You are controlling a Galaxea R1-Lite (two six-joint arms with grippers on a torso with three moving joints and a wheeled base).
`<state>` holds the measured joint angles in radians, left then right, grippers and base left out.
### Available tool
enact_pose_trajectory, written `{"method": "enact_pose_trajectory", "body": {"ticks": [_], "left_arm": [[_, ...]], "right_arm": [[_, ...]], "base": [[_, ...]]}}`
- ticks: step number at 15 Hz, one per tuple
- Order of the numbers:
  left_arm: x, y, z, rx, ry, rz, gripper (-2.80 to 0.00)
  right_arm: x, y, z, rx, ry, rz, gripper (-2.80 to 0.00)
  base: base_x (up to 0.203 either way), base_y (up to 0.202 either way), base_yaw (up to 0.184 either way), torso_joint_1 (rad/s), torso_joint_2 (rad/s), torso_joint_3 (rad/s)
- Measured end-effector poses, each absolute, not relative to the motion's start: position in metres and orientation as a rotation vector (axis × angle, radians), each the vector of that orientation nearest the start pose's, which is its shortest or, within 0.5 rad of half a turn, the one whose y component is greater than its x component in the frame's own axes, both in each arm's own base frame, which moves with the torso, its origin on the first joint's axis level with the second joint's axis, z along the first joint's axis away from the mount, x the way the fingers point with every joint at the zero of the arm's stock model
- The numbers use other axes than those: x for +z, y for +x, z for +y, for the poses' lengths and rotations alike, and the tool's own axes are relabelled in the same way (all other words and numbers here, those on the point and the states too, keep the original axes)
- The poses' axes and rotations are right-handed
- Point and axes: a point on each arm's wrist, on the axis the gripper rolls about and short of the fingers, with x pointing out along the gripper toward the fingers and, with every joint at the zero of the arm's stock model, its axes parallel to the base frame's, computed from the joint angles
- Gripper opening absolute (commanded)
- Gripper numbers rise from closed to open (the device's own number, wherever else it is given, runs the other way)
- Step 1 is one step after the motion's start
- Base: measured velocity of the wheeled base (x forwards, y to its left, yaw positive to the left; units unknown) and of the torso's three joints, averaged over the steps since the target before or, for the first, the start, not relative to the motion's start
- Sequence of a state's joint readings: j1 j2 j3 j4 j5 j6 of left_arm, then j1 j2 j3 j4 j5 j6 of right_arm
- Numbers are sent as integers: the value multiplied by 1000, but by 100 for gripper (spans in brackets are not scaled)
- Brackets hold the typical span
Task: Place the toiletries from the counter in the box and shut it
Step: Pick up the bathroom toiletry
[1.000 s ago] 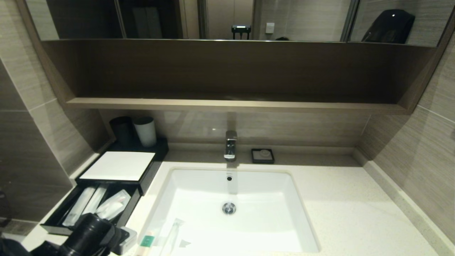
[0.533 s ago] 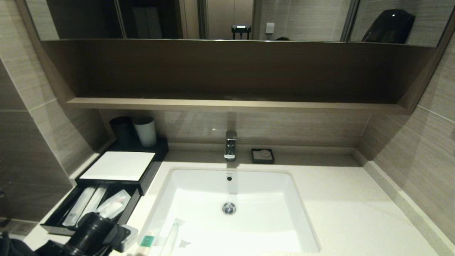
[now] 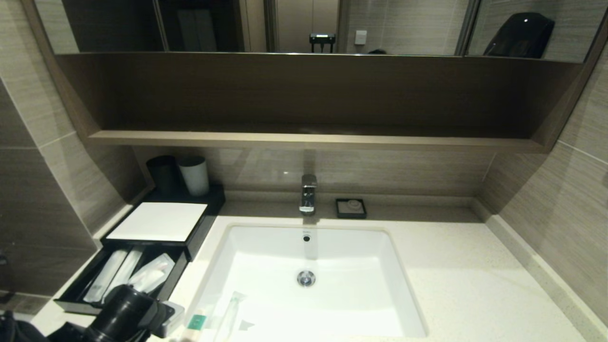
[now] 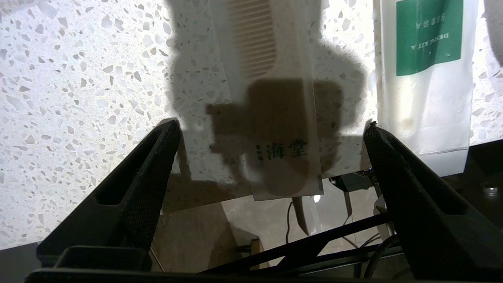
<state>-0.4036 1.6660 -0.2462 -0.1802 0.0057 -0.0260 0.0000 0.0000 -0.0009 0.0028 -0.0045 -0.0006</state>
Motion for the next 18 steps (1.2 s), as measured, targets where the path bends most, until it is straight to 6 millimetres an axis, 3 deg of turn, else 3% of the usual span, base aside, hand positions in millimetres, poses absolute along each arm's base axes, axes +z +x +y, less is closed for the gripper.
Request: {"method": "enact_pose_trajectory", "body": {"ticks": [18], "left_arm": [[40, 151, -64, -306, 246, 1225, 0]], "right_arm": [[75, -23, 0, -5, -1, 2, -280]], "base": [[0, 0, 0, 0, 0, 0]]}}
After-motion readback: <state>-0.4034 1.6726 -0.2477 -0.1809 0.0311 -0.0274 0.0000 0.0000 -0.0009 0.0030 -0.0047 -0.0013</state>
